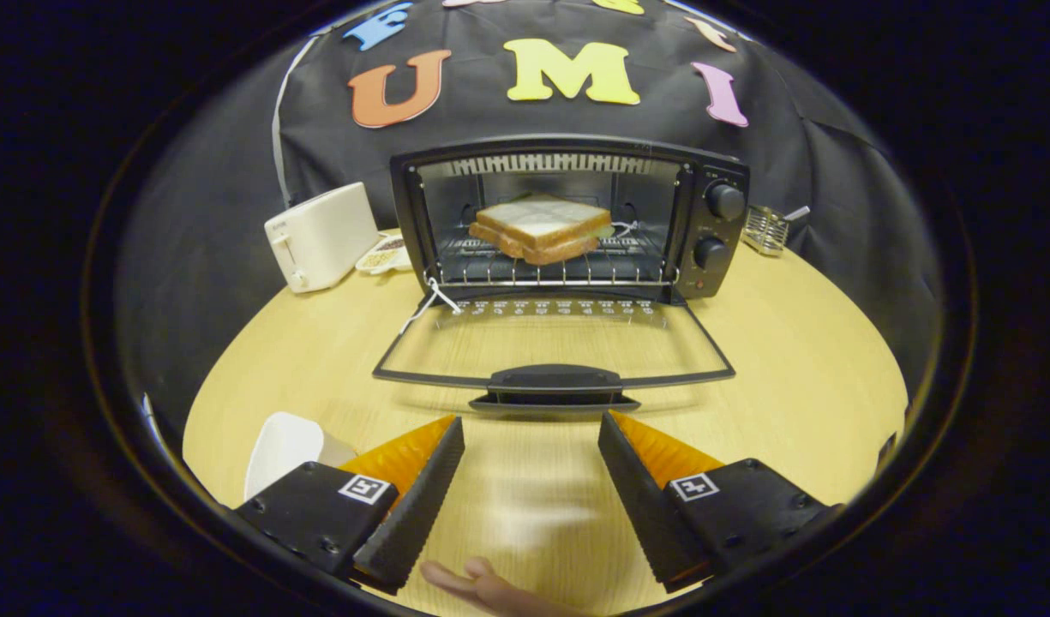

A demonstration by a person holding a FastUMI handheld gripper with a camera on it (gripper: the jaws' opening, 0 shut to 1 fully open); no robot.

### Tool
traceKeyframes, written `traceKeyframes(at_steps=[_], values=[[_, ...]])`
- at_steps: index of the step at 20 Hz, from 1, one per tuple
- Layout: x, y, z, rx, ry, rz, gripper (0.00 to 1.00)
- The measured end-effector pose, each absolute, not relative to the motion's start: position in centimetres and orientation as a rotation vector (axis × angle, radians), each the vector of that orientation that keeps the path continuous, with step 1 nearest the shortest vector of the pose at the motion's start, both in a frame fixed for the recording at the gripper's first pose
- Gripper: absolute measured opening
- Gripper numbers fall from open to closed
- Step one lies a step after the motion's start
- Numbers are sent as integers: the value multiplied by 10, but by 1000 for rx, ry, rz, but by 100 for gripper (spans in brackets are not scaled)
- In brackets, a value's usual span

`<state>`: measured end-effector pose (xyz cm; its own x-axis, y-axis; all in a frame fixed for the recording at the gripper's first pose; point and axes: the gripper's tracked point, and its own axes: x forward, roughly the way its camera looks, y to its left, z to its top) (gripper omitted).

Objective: Open the toaster oven, put the food inside, and close the toaster oven door.

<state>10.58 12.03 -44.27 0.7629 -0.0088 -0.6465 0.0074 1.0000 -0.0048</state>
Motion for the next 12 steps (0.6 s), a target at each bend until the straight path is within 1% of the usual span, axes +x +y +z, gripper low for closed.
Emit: traceKeyframes(at_steps=[1, 4, 9, 12], values=[[103, 121, -453, 26, 736, -13, 100], [117, 115, -452, 5, 686, -47, 100], [126, 113, -459, -72, 713, -76, 100], [127, 113, -459, -49, 726, -93, 100]])
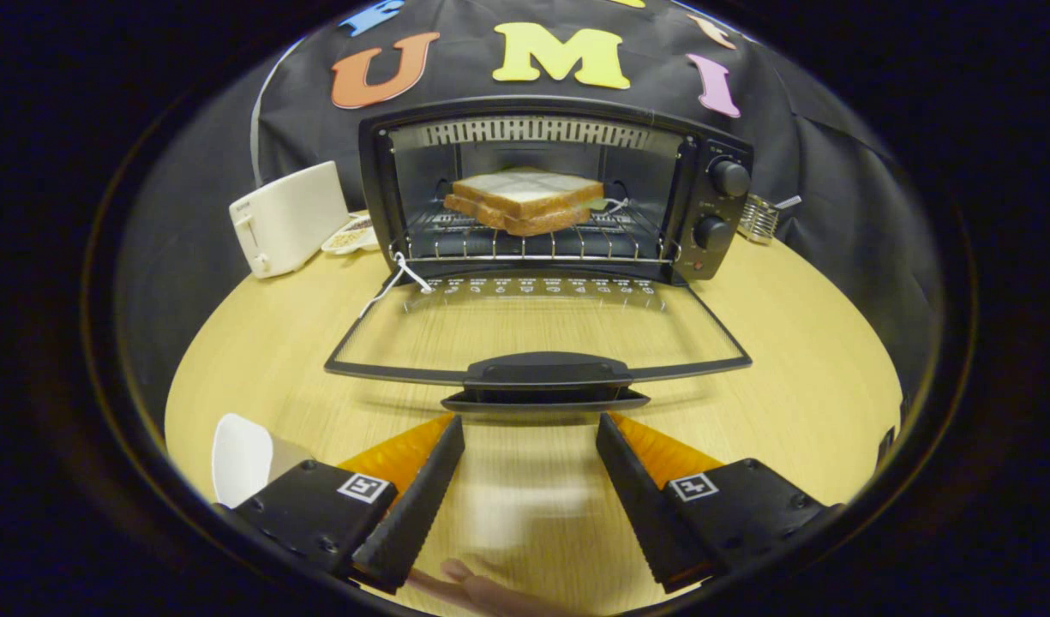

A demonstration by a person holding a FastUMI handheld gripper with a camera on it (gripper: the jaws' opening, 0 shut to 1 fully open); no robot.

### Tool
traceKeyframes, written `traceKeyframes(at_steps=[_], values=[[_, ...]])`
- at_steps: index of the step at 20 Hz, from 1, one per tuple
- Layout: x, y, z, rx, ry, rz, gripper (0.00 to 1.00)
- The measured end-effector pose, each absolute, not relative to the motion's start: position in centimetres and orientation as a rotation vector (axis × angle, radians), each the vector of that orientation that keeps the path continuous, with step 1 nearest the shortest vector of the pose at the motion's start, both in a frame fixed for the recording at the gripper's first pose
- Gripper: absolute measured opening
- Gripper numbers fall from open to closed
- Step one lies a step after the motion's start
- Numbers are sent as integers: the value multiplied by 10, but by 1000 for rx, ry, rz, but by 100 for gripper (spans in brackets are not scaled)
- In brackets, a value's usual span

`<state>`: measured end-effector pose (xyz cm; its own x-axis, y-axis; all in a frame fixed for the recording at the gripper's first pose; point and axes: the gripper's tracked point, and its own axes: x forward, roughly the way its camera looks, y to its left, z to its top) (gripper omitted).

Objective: Open the toaster oven, put the food inside, and close the toaster oven door.

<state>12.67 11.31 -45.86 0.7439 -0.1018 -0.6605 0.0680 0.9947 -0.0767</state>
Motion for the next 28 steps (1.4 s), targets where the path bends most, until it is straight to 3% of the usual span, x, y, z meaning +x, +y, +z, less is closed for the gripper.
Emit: traceKeyframes(at_steps=[14, 28], values=[[120, 117, -433, -14, 695, -98, 100], [149, 129, -351, -58, 433, -122, 100]])
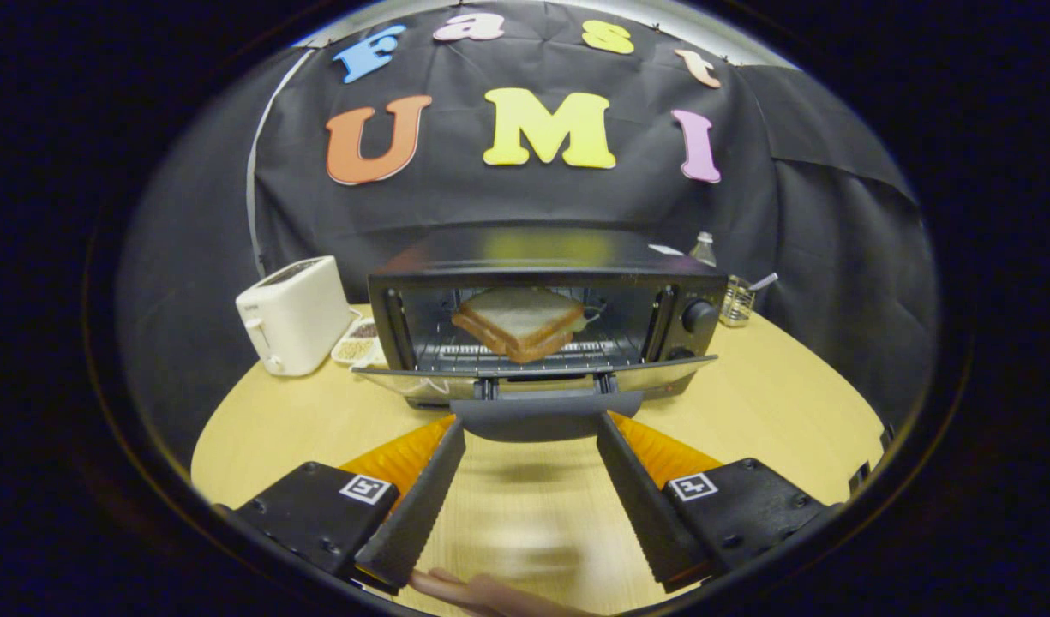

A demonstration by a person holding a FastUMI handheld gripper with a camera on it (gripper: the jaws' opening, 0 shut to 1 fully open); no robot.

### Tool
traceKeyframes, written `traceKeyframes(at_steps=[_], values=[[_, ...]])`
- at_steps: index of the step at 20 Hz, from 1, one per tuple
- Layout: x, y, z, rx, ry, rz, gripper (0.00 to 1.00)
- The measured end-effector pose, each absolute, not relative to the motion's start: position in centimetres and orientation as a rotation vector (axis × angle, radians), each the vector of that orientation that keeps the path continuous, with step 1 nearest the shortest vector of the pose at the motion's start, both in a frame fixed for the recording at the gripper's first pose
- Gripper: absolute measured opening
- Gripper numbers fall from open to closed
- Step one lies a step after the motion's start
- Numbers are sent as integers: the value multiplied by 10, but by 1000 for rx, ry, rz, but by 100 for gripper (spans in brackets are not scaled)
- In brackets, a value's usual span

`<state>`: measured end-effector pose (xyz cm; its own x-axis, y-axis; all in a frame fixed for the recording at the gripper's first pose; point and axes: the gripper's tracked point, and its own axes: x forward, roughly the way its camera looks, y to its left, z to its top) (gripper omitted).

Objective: Open the toaster oven, put the food inside, and close the toaster oven door.

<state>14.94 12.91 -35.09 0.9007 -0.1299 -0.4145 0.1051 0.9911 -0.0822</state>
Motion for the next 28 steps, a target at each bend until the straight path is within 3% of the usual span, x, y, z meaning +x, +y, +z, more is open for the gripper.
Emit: traceKeyframes(at_steps=[13, 28], values=[[124, 132, -338, -5, 449, -79, 100], [31, 108, -140, -56, 121, -102, 100]])
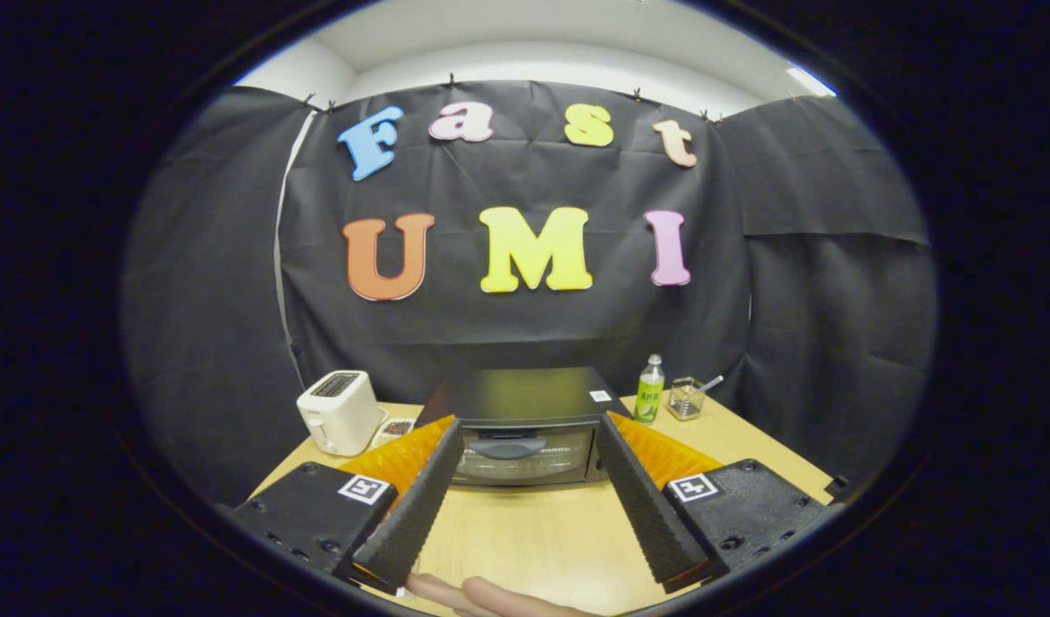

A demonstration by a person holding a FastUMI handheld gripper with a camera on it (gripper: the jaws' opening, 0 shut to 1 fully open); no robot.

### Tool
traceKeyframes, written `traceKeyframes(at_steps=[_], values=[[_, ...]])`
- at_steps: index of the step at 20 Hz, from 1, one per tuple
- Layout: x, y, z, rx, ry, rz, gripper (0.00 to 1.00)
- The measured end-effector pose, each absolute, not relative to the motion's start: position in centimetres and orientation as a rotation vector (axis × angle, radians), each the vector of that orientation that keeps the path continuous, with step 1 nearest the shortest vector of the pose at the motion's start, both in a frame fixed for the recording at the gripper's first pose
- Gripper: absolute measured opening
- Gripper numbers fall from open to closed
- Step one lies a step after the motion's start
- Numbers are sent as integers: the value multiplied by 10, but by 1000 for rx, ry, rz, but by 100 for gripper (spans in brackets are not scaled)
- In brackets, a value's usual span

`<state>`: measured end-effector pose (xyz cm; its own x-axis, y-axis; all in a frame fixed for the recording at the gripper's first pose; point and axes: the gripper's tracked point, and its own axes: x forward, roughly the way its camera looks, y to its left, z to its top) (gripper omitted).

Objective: Open the toaster oven, put the food inside, and close the toaster oven door.

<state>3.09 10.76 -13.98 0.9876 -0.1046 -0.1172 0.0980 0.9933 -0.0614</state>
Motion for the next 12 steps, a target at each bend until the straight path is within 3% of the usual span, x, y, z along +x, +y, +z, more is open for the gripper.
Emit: traceKeyframes(at_steps=[12], values=[[-26, 91, -108, -55, 101, -120, 100]])
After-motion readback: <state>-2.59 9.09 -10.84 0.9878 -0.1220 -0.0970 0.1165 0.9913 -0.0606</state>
